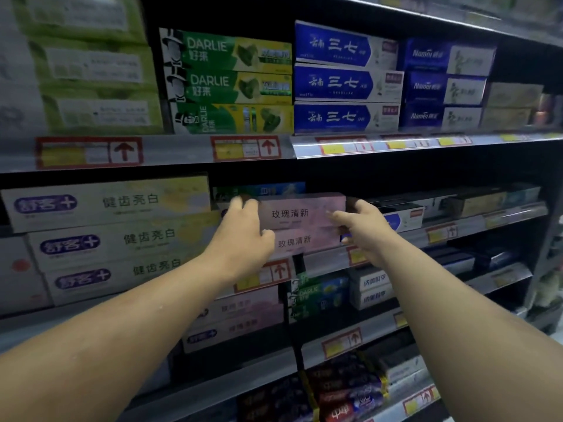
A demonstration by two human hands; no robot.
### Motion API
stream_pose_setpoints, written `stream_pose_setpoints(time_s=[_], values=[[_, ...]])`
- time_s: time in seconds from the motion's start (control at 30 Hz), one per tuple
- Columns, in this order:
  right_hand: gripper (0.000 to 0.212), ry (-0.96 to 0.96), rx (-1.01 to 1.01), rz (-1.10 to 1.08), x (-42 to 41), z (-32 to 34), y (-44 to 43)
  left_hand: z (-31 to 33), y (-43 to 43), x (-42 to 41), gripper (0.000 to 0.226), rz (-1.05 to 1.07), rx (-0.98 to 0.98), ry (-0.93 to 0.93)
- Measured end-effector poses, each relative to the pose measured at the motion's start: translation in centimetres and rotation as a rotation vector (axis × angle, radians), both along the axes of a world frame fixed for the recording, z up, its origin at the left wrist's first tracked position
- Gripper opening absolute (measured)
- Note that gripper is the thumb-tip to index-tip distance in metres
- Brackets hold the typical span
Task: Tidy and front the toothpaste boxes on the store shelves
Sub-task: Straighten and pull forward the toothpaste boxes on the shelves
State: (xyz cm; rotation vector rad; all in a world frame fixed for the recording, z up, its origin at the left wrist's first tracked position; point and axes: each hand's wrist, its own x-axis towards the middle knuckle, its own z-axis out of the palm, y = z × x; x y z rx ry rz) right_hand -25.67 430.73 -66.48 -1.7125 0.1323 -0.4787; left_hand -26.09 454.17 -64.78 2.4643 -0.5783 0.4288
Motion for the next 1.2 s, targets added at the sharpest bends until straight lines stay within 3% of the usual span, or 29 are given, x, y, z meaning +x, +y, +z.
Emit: stream_pose_setpoints(time_s=[0.2, 0.37, 0.43, 0.53, 0.63, 0.73, 0.77, 0.97, 1.2], values=[[0.045, -0.072, 0.099, 0.043, -0.6, -0.9, -1.8, -0.4, 0.0, -0.3, 0.024, 0.047, -0.124, -0.012], [0.024, -0.091, -0.005, -0.01, -1.4, -1.0, -2.5, -0.5, -1.1, -0.5, 0.043, 0.084, -0.269, 0.081], [0.015, -0.096, -0.082, -0.083, -1.5, -0.7, -1.9, -0.4, -1.7, -0.4, 0.043, 0.123, -0.37, 0.132], [0.014, -0.106, -0.208, -0.287, -1.4, -0.4, -1.0, -0.3, -2.2, 0.0, 0.023, 0.197, -0.537, 0.175], [0.033, -0.084, -0.175, -0.361, -1.8, -0.1, 0.1, -0.2, -2.1, -0.1, 0.011, 0.204, -0.66, 0.19], [0.04, -0.1, -0.081, -0.371, -3.0, 0.3, 0.5, -0.5, -1.8, -1.0, 0.06, 0.13, -0.746, 0.191], [0.04, -0.116, -0.057, -0.372, -3.6, 0.5, 0.4, -0.7, -1.6, -1.7, 0.067, 0.109, -0.766, 0.166], [0.048, -0.142, -0.002, -0.387, -7.3, 0.1, 1.0, -2.5, 0.2, -6.0, 0.068, 0.054, -0.83, 0.069], [0.049, -0.112, 0.024, -0.367, -9.6, -6.7, 5.7, -9.6, 5.3, -10.5, 0.078, 0.034, -0.888, 0.168]])
